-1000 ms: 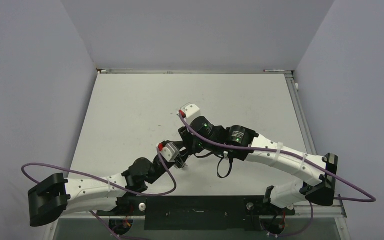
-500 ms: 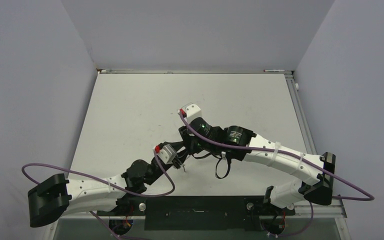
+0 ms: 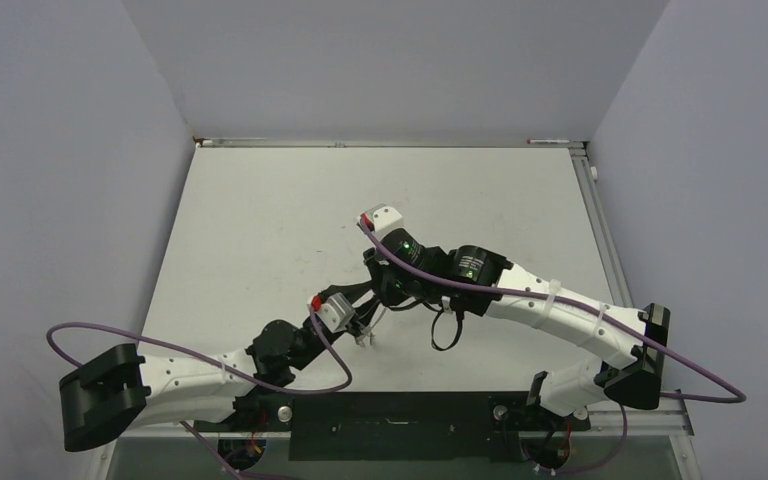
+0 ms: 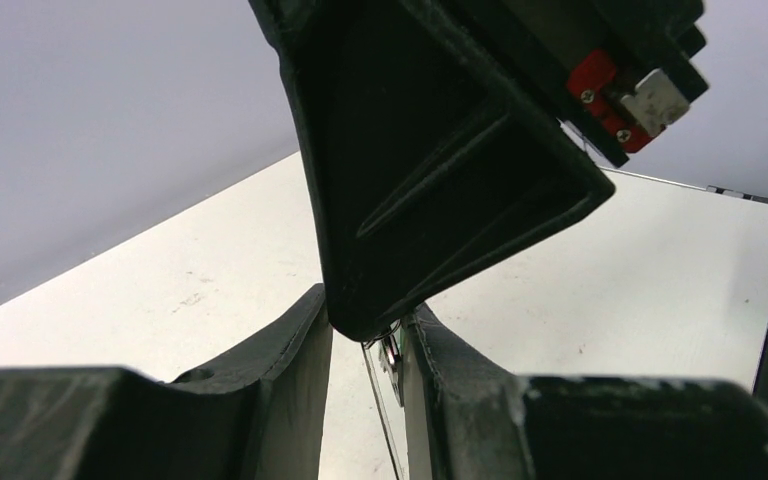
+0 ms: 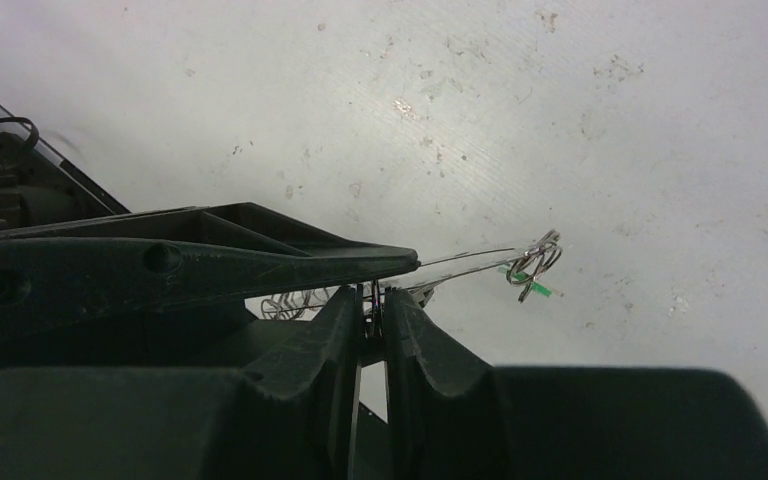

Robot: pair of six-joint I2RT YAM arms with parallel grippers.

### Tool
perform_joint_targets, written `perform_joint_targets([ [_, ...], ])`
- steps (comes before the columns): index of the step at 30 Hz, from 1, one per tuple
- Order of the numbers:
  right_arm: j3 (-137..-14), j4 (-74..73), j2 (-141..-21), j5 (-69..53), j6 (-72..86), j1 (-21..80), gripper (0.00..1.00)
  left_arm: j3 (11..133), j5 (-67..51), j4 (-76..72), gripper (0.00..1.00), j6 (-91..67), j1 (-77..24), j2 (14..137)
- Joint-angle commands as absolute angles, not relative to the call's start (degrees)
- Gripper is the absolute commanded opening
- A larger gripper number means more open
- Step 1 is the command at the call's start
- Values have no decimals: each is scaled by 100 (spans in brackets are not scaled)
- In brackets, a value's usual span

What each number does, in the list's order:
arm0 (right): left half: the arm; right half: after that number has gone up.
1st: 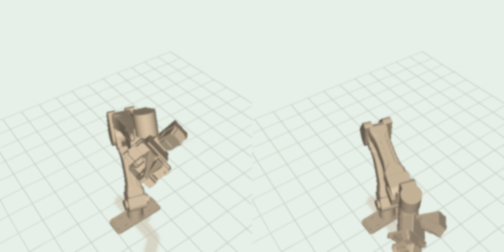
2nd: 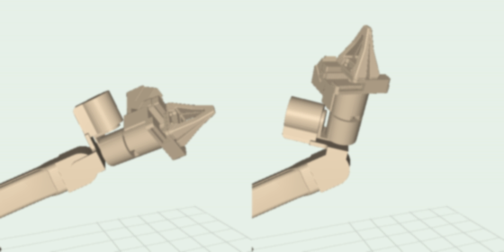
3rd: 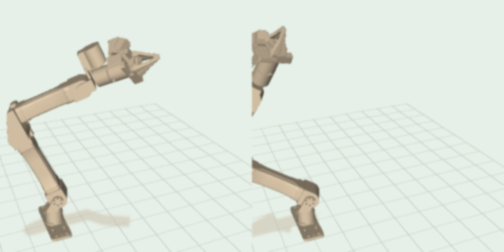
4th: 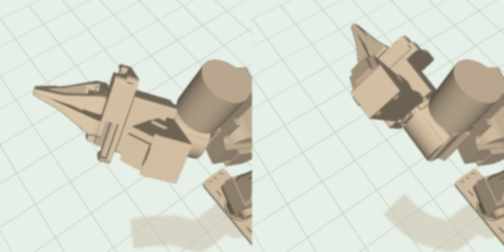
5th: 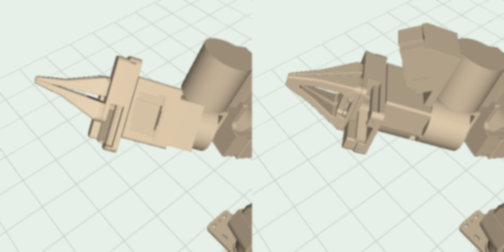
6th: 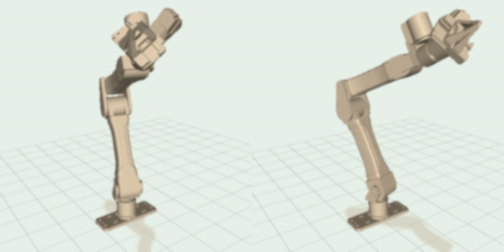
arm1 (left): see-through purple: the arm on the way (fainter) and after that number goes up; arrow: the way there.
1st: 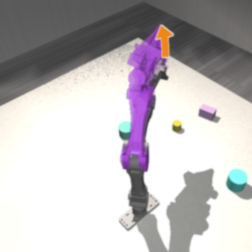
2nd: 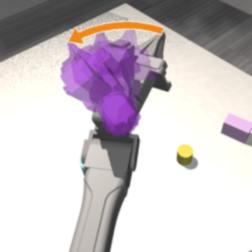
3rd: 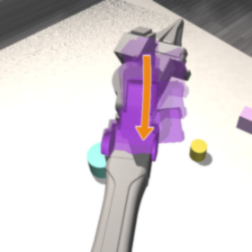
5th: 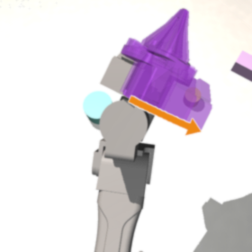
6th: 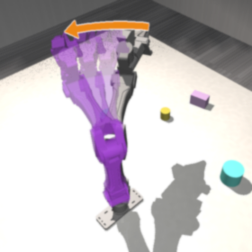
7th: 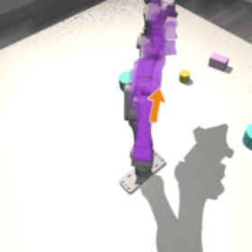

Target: Put the keys on the keyring

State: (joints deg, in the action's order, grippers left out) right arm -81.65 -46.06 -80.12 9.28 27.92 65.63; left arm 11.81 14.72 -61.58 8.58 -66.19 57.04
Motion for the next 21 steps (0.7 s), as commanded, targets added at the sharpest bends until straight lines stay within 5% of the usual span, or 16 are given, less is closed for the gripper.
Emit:
perform_joint_targets([
  [1,-8203,-4720,-8136,792,2786,6547,7,1293,1371,-7005,0,927,-6592,5660],
  [10,-8430,-5016,-8277,1190,2569,6557,5,1231,1459,-6887,0,964,-6592,5509],
  [12,-8501,-5062,-8291,1169,2508,6550,5,1223,1432,-6813,15,1015,-6592,5464],
  [16,-8770,-5257,-8307,1033,2394,6426,5,1045,1139,-6854,63,1284,-6596,5330],
  [18,-8898,-5323,-8303,888,2380,6280,5,952,926,-6785,75,1500,-6601,5208],
  [21,-9117,-5439,-8296,618,2352,6033,5,924,406,-6193,77,1975,-6608,4966],
])
